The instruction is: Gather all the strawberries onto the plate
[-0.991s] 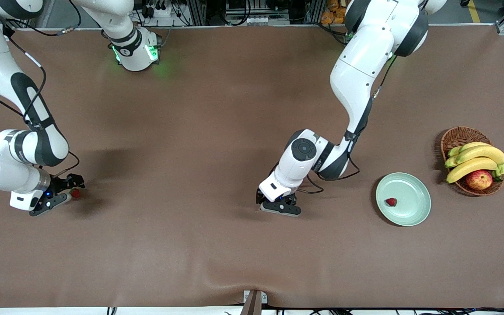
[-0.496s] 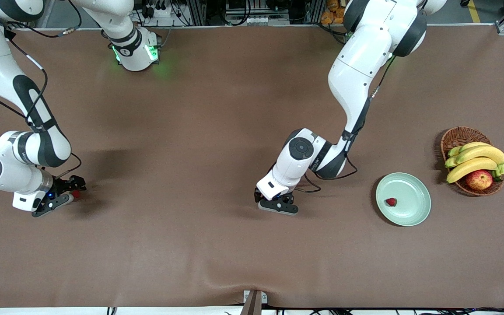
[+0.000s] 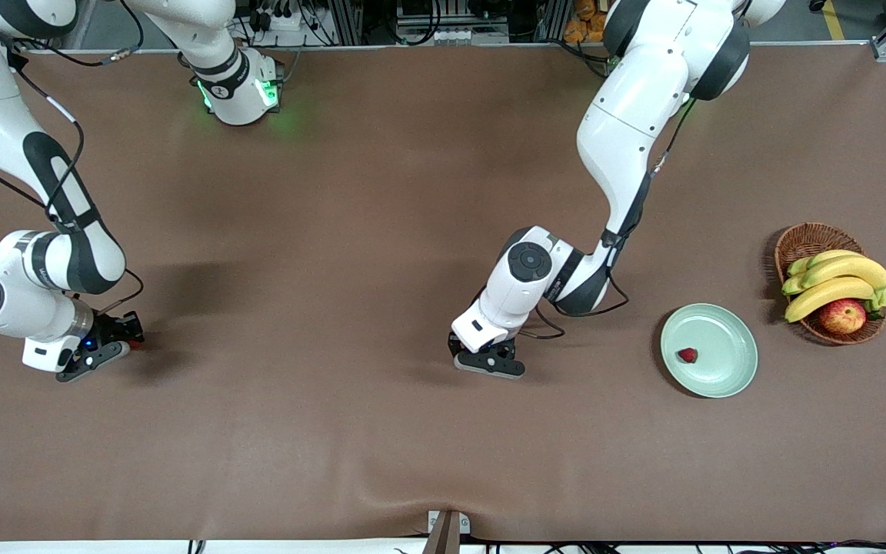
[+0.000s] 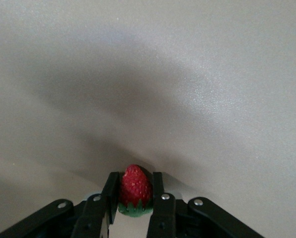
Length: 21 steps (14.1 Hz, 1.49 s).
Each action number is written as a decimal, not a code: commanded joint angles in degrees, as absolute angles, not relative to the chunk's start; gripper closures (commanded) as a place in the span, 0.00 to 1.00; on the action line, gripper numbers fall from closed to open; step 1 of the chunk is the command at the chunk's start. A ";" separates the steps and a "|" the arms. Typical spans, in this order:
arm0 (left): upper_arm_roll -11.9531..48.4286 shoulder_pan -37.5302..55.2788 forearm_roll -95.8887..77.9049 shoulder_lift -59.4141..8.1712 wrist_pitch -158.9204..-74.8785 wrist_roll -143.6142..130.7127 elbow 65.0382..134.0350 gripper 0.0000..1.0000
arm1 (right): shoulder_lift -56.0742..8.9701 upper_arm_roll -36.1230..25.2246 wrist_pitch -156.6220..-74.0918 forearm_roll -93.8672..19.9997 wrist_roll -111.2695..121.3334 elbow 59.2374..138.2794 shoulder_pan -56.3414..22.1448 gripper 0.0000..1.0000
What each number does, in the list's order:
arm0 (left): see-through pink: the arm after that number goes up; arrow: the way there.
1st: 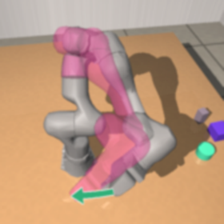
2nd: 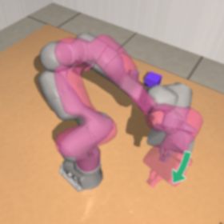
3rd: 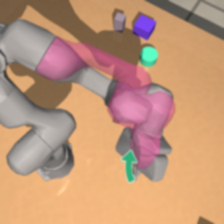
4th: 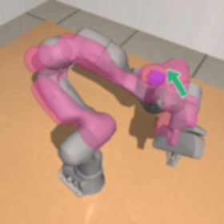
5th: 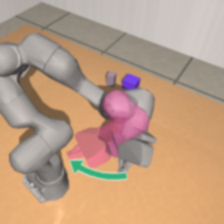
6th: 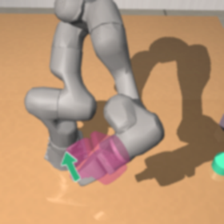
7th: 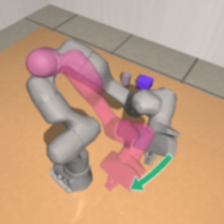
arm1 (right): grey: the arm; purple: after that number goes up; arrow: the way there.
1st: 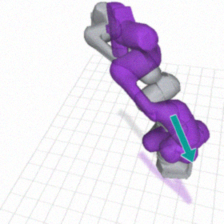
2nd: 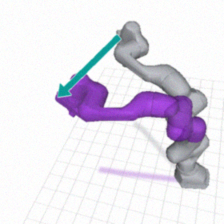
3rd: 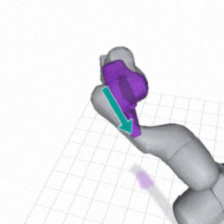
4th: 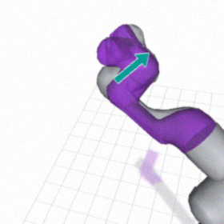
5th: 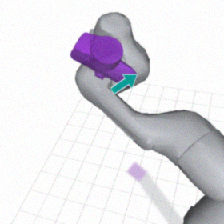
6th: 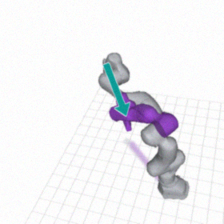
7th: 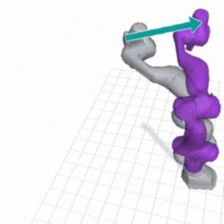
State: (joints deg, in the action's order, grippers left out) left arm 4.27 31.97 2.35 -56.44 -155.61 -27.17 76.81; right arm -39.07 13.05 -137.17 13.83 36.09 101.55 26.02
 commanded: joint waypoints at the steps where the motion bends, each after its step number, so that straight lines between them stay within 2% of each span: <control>1: 3.69 32.43 3.34 -57.13 -156.27 -28.12 75.50 1.00 | -38.94 14.06 -138.78 14.68 40.16 101.69 26.81 1.00; 3: 3.69 32.43 3.43 -56.78 -156.27 -28.13 75.50 1.00 | -37.36 15.55 -135.55 14.42 39.90 101.78 26.28 1.00; 7: 3.34 30.07 3.60 -54.50 -152.94 -26.29 75.59 1.00 | -33.93 23.10 -127.81 12.40 37.02 101.69 26.46 1.00; 12: 3.34 25.32 3.60 -51.34 -146.36 -21.89 75.85 1.00 | -32.61 34.87 -125.07 12.04 19.30 101.69 26.19 1.00; 14: 3.34 23.22 3.60 -50.02 -142.84 -21.62 76.37 1.00 | -32.78 38.13 -125.42 12.13 9.10 101.51 23.84 1.00; 18: 4.04 16.72 3.52 -46.24 -135.98 -11.45 78.39 1.00 | -34.71 37.53 -126.12 12.92 -9.27 96.35 11.64 1.00; 21: 5.18 11.10 3.43 -43.51 -134.91 -4.33 82.43 1.00 | -38.40 31.49 -127.17 13.27 -20.71 90.28 -0.31 1.00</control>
State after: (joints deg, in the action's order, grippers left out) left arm 3.64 14.73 2.38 -47.41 -135.63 -8.12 77.17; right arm -34.80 36.26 -127.04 12.64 -14.71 95.86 6.92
